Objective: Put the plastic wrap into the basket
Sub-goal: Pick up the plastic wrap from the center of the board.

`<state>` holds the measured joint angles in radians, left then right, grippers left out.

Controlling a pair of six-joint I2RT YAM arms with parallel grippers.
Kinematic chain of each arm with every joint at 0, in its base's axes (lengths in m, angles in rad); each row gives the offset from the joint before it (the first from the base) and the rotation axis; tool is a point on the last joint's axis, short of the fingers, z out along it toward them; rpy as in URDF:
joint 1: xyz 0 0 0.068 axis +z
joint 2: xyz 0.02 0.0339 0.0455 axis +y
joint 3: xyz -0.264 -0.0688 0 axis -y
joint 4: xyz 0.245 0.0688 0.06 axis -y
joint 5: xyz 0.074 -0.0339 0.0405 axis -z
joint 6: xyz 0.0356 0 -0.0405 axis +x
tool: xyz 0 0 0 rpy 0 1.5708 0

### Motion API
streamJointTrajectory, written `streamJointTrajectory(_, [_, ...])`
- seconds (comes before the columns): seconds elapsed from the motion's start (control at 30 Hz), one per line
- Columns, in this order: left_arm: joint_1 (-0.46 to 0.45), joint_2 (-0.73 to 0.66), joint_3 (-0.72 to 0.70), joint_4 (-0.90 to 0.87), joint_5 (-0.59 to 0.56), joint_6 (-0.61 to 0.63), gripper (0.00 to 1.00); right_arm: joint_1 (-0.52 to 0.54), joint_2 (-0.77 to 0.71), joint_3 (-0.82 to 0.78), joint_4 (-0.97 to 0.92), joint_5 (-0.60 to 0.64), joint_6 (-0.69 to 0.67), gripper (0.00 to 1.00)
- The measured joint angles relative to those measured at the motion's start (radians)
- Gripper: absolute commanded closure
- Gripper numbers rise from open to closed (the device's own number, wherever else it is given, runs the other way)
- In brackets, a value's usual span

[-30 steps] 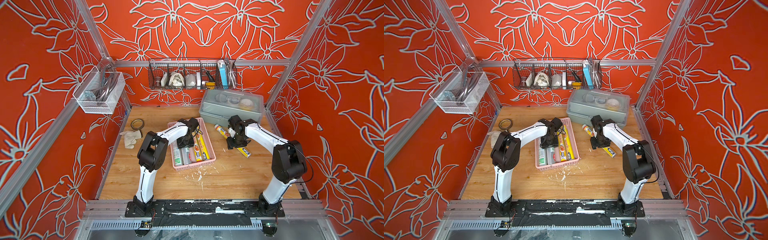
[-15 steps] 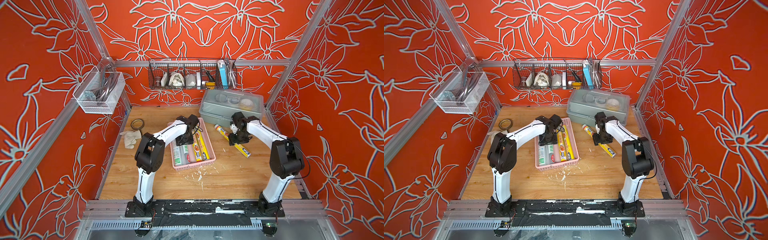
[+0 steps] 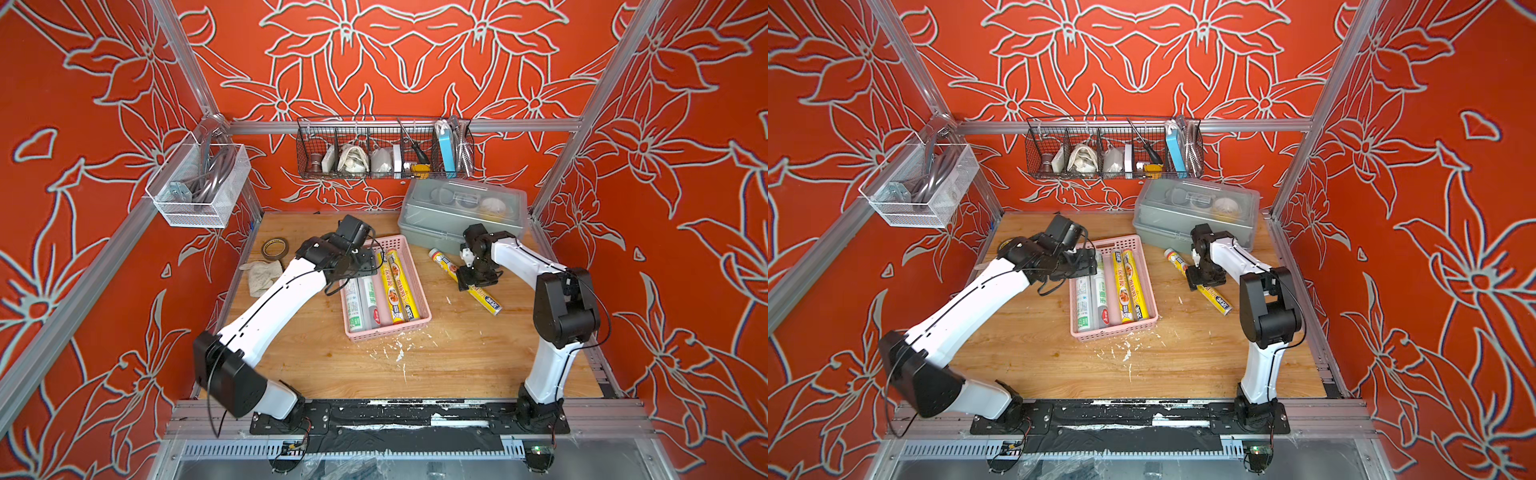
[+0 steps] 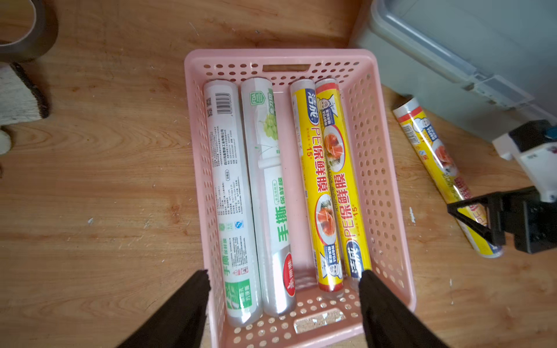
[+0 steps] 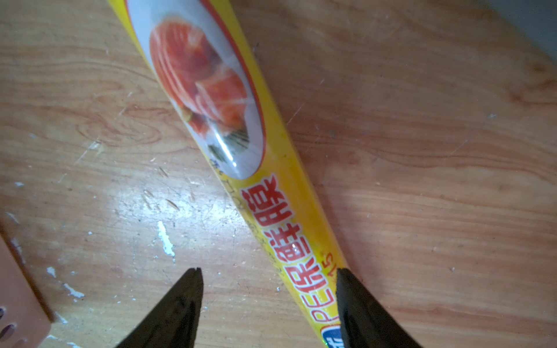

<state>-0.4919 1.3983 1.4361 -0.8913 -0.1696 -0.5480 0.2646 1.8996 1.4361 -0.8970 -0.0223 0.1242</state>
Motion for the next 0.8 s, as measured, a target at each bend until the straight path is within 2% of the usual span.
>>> streamJointTrajectory(0.13, [0.0,-0.157,-0.089,0.039,-0.014,0.027,0.06,0.0,0.026,0.025,0.018,0.0,-0.007,0.29])
streamJointTrajectory(0.37, [0.002,-0.369,-0.196,0.08,-0.031,0.052,0.03,0.0,0.065,0.029,0.043,0.0,-0.01,0.31])
streamJointTrajectory(0.53, [0.003,-0.43,-0.24,0.093,-0.039,0.058,0.03,0.0,0.073,0.029,0.056,0.001,-0.009,0.35])
streamJointTrajectory(0.8, [0.008,-0.433,-0.261,0.109,-0.039,0.056,0.03,0.0,0.087,0.015,0.093,0.003,-0.003,0.41])
